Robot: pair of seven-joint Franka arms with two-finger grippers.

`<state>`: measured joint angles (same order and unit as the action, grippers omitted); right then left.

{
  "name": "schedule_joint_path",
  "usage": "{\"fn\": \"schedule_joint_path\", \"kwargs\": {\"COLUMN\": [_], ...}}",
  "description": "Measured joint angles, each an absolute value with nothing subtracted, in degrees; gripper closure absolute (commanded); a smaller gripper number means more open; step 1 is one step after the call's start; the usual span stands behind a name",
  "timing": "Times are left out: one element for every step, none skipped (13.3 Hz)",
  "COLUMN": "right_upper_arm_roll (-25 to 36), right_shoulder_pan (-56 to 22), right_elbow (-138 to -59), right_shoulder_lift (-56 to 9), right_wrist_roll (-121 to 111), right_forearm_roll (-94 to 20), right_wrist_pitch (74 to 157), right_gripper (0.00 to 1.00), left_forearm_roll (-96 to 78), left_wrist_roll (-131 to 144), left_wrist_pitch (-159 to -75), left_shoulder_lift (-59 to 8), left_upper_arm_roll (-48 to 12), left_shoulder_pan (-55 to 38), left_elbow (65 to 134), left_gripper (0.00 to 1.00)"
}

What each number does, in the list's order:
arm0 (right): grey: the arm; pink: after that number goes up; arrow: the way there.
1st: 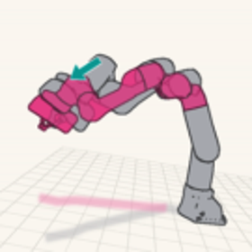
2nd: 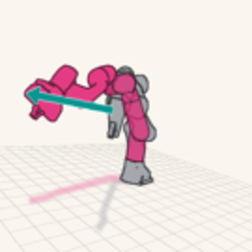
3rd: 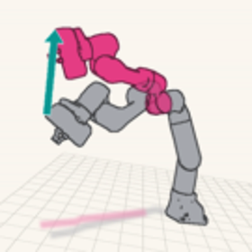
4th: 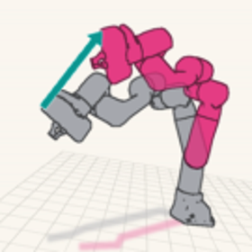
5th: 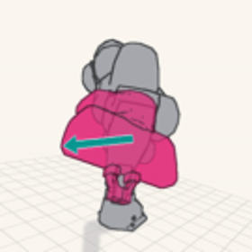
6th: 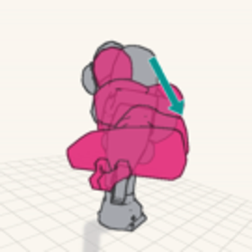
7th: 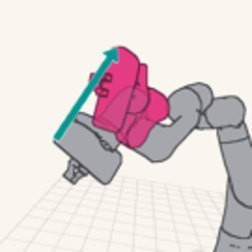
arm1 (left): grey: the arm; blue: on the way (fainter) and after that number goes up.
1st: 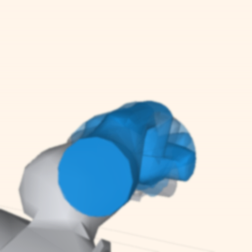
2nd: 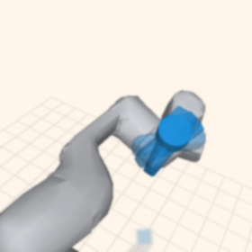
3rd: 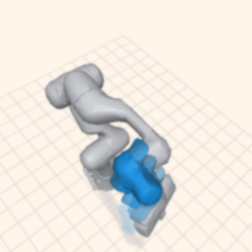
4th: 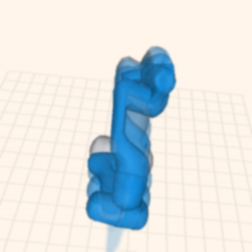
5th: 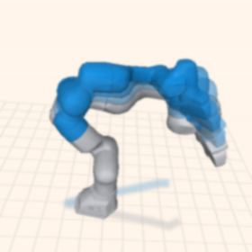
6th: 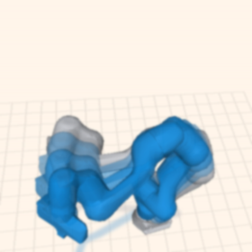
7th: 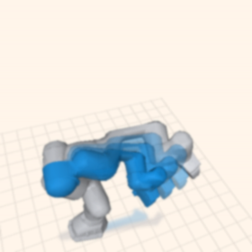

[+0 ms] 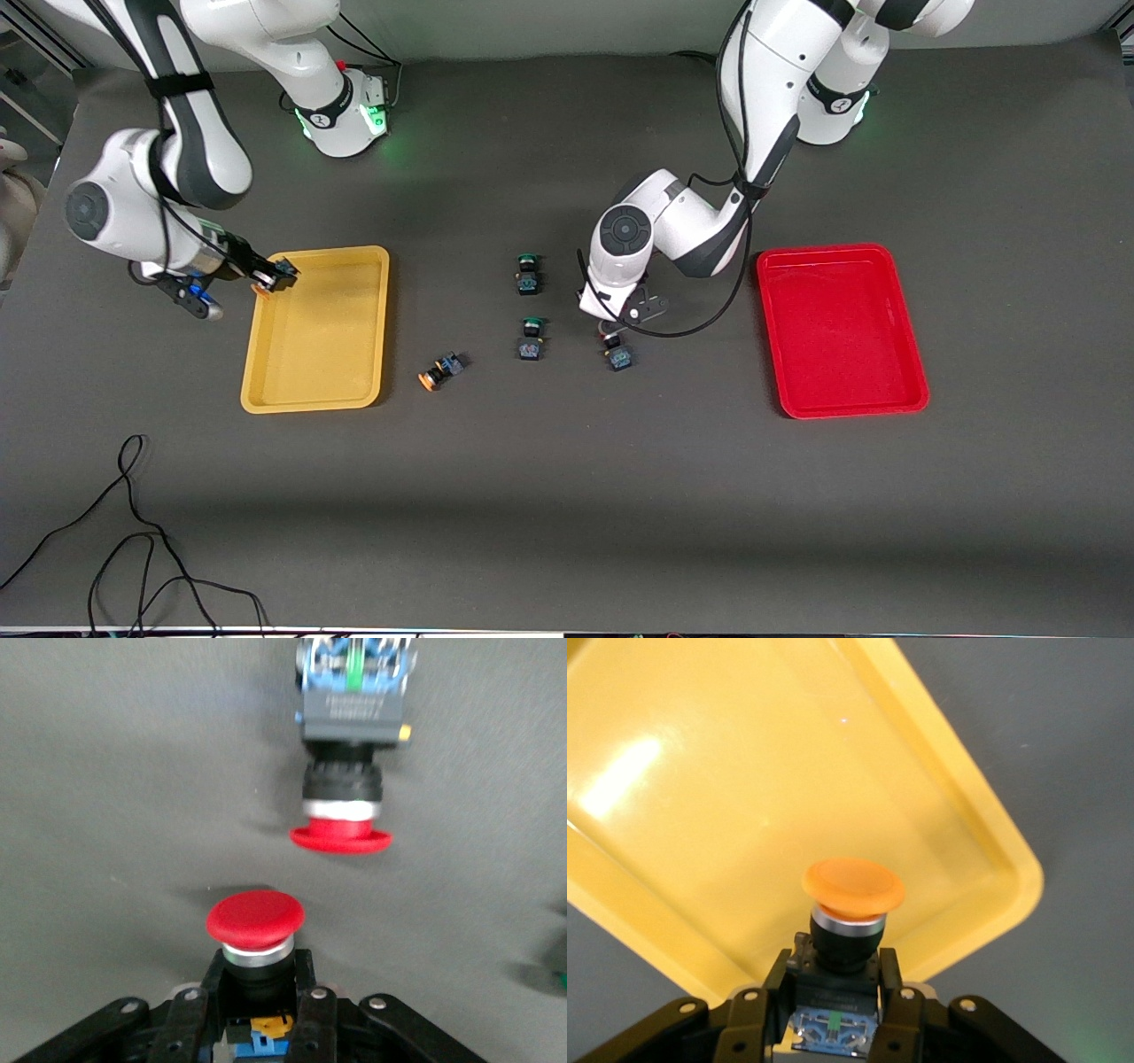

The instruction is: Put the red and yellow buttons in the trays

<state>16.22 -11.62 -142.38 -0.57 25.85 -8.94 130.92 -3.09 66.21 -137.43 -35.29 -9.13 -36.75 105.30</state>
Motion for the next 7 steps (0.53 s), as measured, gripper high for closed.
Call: {"fn": "schedule_joint_path", "kwargs": {"right_upper_arm_roll": [15.91,15.73,15.52,15.2,14.91,14.6,14.24], "right_shoulder_pan": [-11.94,-12.19,-12.25,-12.26,-12.26,-12.26,-12.28], "right_elbow": [-142.37,-142.37,-142.37,-142.37,-142.36,-142.31,-142.27], "right_shoulder_lift": [-2.07,-3.45,-4.79,-6.09,-7.23,-7.97,-8.31], "right_wrist_roll": [25.85,25.85,25.85,25.85,25.85,25.85,25.84], "right_forearm_roll": [-9.84,-10.45,-10.78,-11.02,-11.45,-12.22,-13.11], "right_wrist_pitch": [132.56,134.09,135.35,136.42,137.23,137.47,137.52], "right_gripper": [0.81,0.81,0.8,0.78,0.69,0.31,0.0], "left_forearm_roll": [-3.08,-3.09,-3.4,-4.14,-4.78,-5.1,-5.25], "left_wrist_roll": [66.06,65.0,62.34,58.66,54.27,49.08,43.08], "left_wrist_pitch": [-135.55,-132.59,-128.88,-124.28,-119.35,-114.69,-110.85], "left_shoulder_lift": [-34.13,-32.1,-29.29,-25.99,-22.59,-19.66,-17.27], "left_upper_arm_roll": [-8.9,-8.86,-8.85,-8.82,-8.74,-8.65,-8.53], "left_shoulder_pan": [-36.07,-34.75,-32.98,-30.98,-28.7,-26.07,-22.92], "left_elbow": [104.8,104.27,103.89,103.65,103.7,103.93,104.6], "left_gripper": [1.0,1.0,1.0,1.0,1.0,1.0,1.0]}}
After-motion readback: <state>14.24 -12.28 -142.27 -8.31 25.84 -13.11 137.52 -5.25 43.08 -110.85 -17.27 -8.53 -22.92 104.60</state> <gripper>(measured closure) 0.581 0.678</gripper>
